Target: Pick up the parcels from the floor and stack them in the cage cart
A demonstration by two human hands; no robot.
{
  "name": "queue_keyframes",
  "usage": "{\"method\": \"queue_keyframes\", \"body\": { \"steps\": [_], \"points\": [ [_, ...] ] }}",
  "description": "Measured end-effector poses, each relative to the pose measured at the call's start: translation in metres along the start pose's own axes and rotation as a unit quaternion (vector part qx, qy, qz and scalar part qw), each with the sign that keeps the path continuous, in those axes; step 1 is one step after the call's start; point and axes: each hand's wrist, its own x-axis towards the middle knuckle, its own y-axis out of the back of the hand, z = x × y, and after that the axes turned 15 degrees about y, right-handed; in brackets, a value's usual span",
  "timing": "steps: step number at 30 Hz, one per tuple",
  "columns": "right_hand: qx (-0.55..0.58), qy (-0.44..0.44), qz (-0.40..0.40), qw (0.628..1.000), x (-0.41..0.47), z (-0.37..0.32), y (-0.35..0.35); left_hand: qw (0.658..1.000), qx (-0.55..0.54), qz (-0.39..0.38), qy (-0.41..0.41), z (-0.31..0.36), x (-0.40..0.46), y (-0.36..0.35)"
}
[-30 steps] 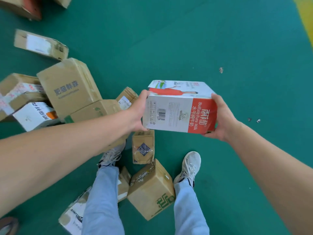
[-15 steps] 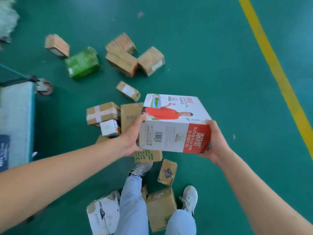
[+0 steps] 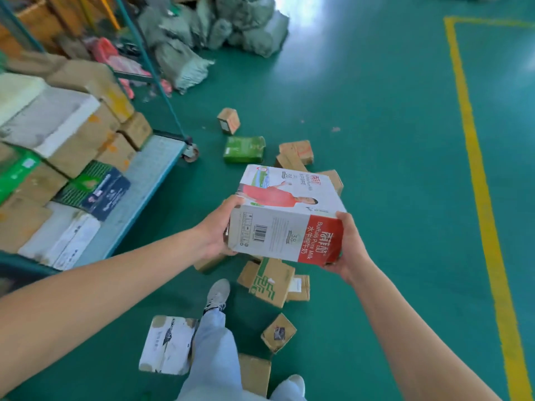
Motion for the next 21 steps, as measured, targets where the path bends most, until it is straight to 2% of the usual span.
{"method": "queue_keyframes", "body": {
  "steps": [6, 9, 16, 21],
  "points": [
    [-0.041, 0.03, -0.066, 0.996, 0.002, -0.019, -0.089, 0.995, -0.088, 0.037, -0.03, 0.001, -0.024, 0.077],
    [-0.07, 0.037, -0.1, 0.992, 0.011, -0.024, -0.158, 0.986, -0.157, 0.053, -0.029, 0.003, -0.02, 0.134],
    [-0.124, 0.038, -0.158, 0.979, 0.055, -0.025, -0.344, 0.961, -0.263, 0.086, -0.022, 0.039, 0.013, 0.288],
    [-0.143, 0.016, -0.206, 0.968, 0.093, -0.033, -0.517, 0.946, -0.304, 0.111, -0.005, 0.093, 0.041, 0.437]
  ]
}}
